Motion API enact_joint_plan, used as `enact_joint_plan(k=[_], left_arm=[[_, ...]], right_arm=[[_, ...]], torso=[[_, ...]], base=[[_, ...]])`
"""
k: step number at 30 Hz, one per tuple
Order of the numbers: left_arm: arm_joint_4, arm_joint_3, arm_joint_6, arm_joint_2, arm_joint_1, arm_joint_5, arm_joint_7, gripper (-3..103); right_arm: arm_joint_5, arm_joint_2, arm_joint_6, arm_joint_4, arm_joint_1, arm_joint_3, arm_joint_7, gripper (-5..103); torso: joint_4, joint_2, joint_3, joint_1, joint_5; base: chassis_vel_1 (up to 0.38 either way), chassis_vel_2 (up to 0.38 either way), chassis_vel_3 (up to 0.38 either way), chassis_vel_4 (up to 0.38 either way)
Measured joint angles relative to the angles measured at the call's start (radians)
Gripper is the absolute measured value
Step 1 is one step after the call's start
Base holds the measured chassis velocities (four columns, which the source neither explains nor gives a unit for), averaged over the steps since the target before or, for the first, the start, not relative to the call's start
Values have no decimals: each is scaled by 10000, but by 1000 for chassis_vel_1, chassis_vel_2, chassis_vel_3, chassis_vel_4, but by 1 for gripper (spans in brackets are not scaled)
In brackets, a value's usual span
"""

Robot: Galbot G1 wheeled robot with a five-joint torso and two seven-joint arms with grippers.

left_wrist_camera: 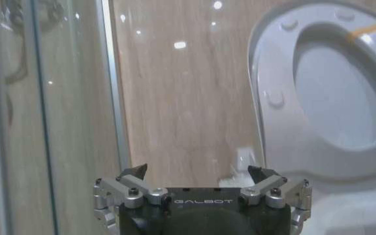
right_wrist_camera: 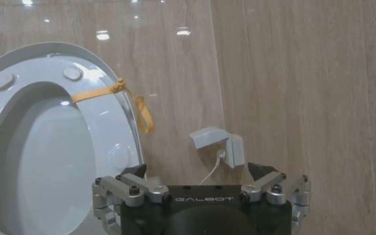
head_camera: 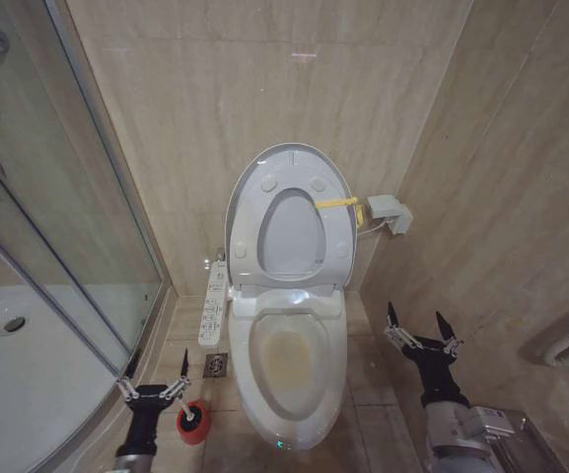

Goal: Open the toilet lid, clean the toilet bowl with a toilet brush, close the toilet lid, and flush.

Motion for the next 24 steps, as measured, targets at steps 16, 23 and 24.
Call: enact_joint_plan(k=[16,23,24], left_arm=[[-2772,-292,1628,-57,1281,-1671,487,100],[-2819,-240,2256,-121,1112,-1608,281,100],[-2769,-192,2311,-137,1104,-1454,191,100]], right_arm=[[0,0,0,0,0,-1,0,100],[0,0,0,0,0,-1,0,100],[0,0,0,0,0,-1,0,100]], torso=[[-2,0,0,0,0],[-1,0,1,1,0],[-1,0,1,1,0]], base=[[0,0,0,0],[0,0,0,0],[0,0,0,0]])
